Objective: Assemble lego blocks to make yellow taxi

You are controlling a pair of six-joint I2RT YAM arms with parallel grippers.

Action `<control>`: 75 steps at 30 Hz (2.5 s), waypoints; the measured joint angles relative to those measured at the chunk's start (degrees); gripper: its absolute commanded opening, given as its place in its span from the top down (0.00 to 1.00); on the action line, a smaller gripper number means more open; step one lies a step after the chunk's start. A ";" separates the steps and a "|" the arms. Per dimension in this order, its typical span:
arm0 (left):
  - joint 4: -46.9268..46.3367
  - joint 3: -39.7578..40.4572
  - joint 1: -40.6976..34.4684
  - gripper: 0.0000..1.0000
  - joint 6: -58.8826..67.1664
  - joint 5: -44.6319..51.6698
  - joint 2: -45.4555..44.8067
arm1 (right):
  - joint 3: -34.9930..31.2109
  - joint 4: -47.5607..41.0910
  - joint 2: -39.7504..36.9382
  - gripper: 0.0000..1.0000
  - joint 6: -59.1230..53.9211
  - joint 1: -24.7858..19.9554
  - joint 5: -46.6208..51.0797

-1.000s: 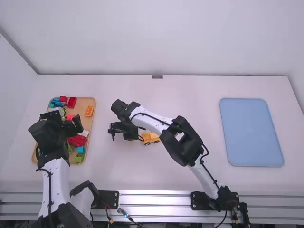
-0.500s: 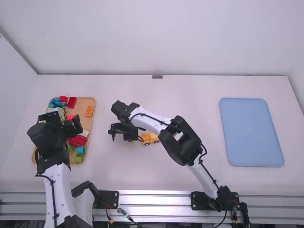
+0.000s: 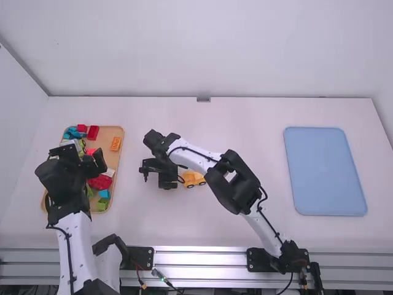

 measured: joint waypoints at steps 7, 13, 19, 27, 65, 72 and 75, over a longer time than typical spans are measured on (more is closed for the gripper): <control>0.79 -0.02 0.00 0.01 -1.53 -0.02 0.00 | 0.87 -2.69 0.00 0.01 0.00 -0.15 0.02; 1.75 -0.02 0.00 0.01 -4.55 -0.02 0.00 | 8.15 -10.60 0.00 0.01 -0.96 -1.97 -2.60; 0.26 0.00 0.00 0.01 -6.03 -0.02 0.00 | 12.00 -15.17 0.00 0.01 -5.73 -6.23 -7.32; 0.13 0.00 0.00 0.01 -3.45 4.94 0.00 | 7.17 -11.10 0.02 0.02 -7.87 -6.91 -6.62; -25.00 14.86 -35.80 0.01 41.03 11.85 23.50 | -46.16 27.76 -42.05 0.01 -1.40 -38.49 -29.64; -32.72 21.24 -37.53 0.01 46.31 5.62 30.32 | -46.29 24.28 -42.05 0.01 -6.01 -40.68 -36.41; -36.17 25.07 -39.21 0.01 47.23 3.65 35.71 | -46.29 22.03 -42.05 0.01 -9.57 -41.70 -39.80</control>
